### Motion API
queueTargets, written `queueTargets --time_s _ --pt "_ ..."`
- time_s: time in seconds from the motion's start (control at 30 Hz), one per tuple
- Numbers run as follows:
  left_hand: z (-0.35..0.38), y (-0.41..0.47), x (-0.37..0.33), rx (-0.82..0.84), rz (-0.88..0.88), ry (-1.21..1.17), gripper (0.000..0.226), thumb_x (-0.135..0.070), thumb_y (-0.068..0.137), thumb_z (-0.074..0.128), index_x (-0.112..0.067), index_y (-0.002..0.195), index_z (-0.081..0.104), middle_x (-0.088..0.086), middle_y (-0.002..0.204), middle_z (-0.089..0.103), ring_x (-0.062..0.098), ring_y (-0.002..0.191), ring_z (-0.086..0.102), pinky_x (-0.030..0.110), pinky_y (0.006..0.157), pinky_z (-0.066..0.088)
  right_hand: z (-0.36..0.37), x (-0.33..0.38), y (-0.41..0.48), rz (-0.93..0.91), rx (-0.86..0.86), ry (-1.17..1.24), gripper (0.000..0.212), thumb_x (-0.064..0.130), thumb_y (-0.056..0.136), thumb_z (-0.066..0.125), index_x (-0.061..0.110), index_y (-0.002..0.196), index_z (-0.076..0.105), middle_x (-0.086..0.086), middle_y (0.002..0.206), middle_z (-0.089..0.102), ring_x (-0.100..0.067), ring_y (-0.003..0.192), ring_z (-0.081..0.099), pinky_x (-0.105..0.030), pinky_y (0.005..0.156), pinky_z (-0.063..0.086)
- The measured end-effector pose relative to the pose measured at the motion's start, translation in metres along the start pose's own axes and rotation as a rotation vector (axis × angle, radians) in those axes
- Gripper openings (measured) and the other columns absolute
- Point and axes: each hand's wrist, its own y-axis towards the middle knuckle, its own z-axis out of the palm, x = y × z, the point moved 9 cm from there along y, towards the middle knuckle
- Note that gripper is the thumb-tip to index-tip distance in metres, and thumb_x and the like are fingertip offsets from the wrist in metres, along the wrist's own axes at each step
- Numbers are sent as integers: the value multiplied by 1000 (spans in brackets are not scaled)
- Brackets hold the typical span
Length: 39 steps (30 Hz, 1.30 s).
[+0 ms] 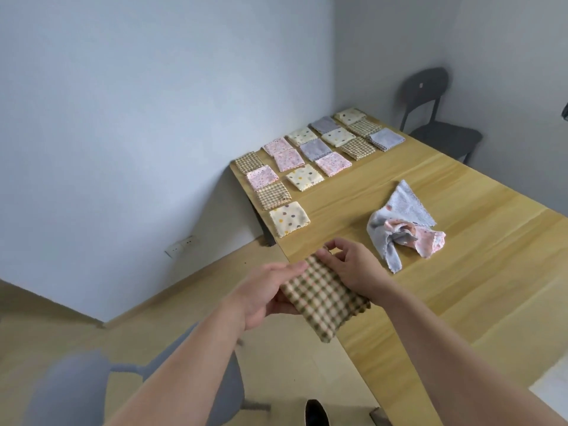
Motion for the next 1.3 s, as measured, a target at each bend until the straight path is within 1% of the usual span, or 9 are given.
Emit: queueTargets --time_s 0.17,0.37,0.43,0.53,0.73,0.83,0.97,1.13,1.3 --pt "-29 55 -42 70 -12 189 25 -26 98 66 -6 113 68 12 106 77 24 95 74 39 80 62 -5 23 48 59 6 50 31 61 91 61 32 94 69 3 84 76 -11 75 68 -29 72 56" --pt "-45 138 -94 42 49 188 17 -21 98 67 -8 109 70 8 102 78 23 92 76 34 72 61 0 -34 91 536 -53 993 67 62 83 68 8 121 67 -10 114 75 -27 110 70 -45 101 54" --pt "-44 181 -113 56 77 207 18 -21 98 67 -8 109 70 7 100 78 23 92 76 37 74 62 0 -43 112 570 -62 1145 61 57 87 67 8 124 65 -13 121 72 -27 114 68 -42 100 54" --pt "-40 248 -136 84 113 241 20 -22 98 67 -7 111 71 7 100 78 25 94 76 41 79 63 -7 -54 152 578 -127 1216 47 27 85 78 7 126 66 -14 125 70 -28 108 68 -41 93 56" --pt "-51 383 -157 121 102 447 9 -21 96 68 -15 97 75 -2 94 78 16 94 73 28 80 57 -31 -101 250 741 -459 1133 28 -2 86 75 -1 113 67 -13 102 76 -26 89 74 -44 89 59" --pt "-62 445 -163 171 81 560 15 -5 94 67 -19 102 65 -4 99 74 9 89 71 16 66 51 -31 -127 293 814 -607 1023 34 -4 81 78 3 112 67 -11 99 77 -27 89 76 -45 85 62" --pt "-69 511 -165 239 139 884 30 -5 91 68 -23 108 52 -6 102 64 8 89 65 23 70 53 -24 -160 332 930 -662 825 32 2 85 75 10 114 66 -5 105 73 -24 95 72 -44 84 62" --pt "-64 561 -146 376 223 1185 21 -5 95 60 -26 94 63 -9 101 64 6 87 61 19 70 49 -11 -184 358 1021 -707 676 33 8 88 73 14 119 65 0 105 70 -19 96 68 -37 84 61" --pt "-62 584 -138 393 277 1308 21 -9 97 56 -26 101 67 -8 113 56 11 92 60 29 83 54 -12 -191 373 1059 -750 556 36 16 87 73 14 122 64 2 105 69 -15 92 67 -28 77 58"
